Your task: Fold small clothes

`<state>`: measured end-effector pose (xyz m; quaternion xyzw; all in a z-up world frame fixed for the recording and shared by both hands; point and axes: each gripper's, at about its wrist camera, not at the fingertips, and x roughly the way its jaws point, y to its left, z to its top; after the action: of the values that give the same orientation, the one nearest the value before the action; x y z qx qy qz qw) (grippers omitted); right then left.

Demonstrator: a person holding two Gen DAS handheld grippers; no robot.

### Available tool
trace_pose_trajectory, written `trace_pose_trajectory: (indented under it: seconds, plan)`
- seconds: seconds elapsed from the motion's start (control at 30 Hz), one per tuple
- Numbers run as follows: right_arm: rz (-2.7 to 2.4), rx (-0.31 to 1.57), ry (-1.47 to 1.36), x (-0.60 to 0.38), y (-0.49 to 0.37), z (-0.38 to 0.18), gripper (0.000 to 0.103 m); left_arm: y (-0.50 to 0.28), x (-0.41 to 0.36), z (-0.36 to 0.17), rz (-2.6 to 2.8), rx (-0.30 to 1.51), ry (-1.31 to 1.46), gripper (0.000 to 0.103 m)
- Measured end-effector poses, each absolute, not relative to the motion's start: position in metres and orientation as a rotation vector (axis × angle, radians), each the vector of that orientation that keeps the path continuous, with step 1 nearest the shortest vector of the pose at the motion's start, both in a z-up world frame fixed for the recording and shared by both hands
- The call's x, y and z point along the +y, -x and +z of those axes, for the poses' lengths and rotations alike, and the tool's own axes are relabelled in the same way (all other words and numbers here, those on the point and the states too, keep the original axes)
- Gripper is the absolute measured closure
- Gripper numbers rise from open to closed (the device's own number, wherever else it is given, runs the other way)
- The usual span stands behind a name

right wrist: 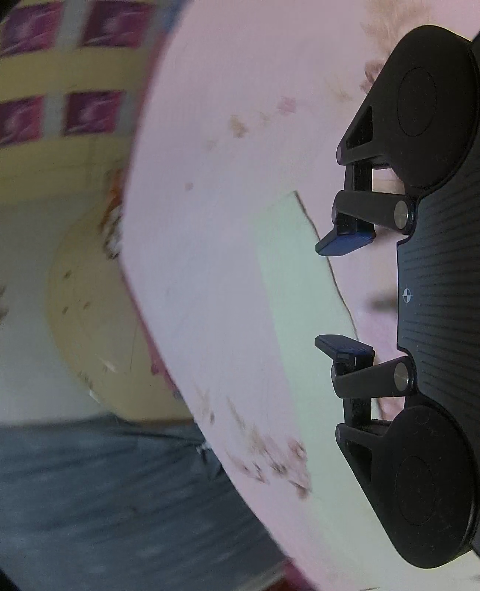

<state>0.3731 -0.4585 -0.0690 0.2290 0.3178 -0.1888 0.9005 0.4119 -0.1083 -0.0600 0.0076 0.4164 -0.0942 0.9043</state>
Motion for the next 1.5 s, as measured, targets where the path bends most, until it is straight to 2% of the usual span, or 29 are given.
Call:
trace_pose_trajectory:
  seconds: [0.17, 0.37, 0.43, 0.47, 0.67, 0.8, 1.0, 1.23, 1.3, 1.37, 1.5]
  plan:
    - [-0.429, 0.716, -0.608, -0.501, -0.388, -0.105, 0.055, -0.429, -0.116, -0.072, -0.154, 0.913, -0.015, 0.001]
    - [-0.411, 0.666, -0.646, -0.524, -0.390, -0.111, 0.055, -0.441, -0.120, -0.072, -0.143, 0.919, -0.025, 0.001]
    - [-0.414, 0.664, -0.659, -0.529, -0.392, -0.113, 0.075, -0.443, -0.115, -0.070, -0.135, 0.917, -0.019, 0.001]
    - [-0.413, 0.676, -0.664, -0.531, -0.392, -0.115, 0.101, -0.443, -0.111, -0.070, -0.126, 0.913, -0.017, 0.001]
    - [-0.452, 0.729, -0.528, -0.516, -0.404, -0.106, 0.101, -0.449, -0.072, -0.077, -0.034, 0.923, -0.019, 0.001]
    - [-0.332, 0.681, -0.431, -0.475, -0.411, -0.075, 0.101, -0.449, -0.027, -0.087, 0.019, 0.947, 0.027, 0.000]
    - [-0.072, 0.669, -0.347, -0.358, -0.427, -0.039, 0.101, -0.445, 0.046, -0.092, 0.032, 0.931, 0.134, 0.001]
    - [0.189, 0.728, -0.235, -0.185, -0.442, -0.042, 0.101, -0.419, 0.127, -0.087, 0.114, 0.844, 0.155, 0.001]
    - [0.246, 0.745, -0.194, -0.142, -0.439, -0.047, 0.101, -0.414, 0.148, -0.089, 0.115, 0.849, 0.195, 0.007]
    - [0.296, 0.765, -0.159, -0.100, -0.443, -0.055, 0.101, -0.410, 0.165, -0.092, 0.125, 0.858, 0.215, 0.018]
    - [0.379, 0.812, -0.109, -0.040, -0.441, -0.072, 0.101, -0.405, 0.187, -0.091, 0.138, 0.852, 0.222, 0.022]
